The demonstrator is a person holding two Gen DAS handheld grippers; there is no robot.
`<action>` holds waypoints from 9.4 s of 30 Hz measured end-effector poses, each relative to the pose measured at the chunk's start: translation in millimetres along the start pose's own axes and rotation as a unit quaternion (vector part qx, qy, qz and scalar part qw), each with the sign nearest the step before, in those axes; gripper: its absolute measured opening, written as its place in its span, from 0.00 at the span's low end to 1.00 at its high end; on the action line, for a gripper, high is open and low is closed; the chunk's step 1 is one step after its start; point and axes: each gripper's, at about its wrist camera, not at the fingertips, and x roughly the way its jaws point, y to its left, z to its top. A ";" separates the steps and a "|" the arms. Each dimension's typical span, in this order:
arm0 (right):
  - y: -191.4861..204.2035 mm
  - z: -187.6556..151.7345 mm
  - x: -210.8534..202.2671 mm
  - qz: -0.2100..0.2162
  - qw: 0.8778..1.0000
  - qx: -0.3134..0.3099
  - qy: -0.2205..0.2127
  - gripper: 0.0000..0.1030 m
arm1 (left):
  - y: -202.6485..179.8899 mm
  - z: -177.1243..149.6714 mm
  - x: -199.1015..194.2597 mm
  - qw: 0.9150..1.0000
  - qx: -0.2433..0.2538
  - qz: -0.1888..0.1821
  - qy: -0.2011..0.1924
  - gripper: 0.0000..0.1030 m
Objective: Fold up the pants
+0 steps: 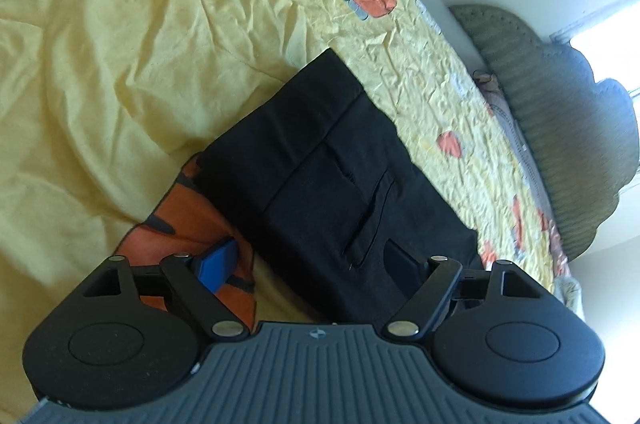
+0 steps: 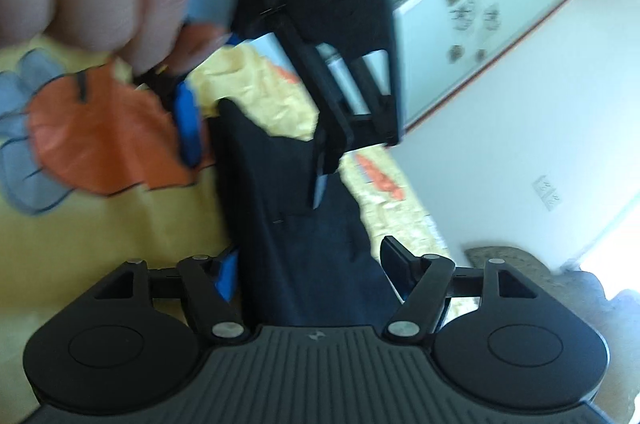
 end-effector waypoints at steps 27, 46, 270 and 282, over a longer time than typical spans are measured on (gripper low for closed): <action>-84.2 -9.6 39.4 0.177 0.947 0.262 0.050 0.44 | -0.1 14.9 22.2 0.993 -0.009 -0.084 -0.085 0.78; -99.7 -27.8 88.7 0.189 0.917 0.336 0.102 0.44 | -5.4 22.0 28.1 0.994 0.031 -0.015 -0.105 0.27; -237.3 -330.9 -144.4 0.033 0.711 0.695 0.105 0.70 | -232.4 -176.3 85.4 0.882 0.467 0.016 -0.063 0.80; -249.2 -359.2 -110.8 0.158 0.678 0.712 0.090 0.71 | -196.1 -132.0 106.8 0.925 0.378 0.013 0.027 0.80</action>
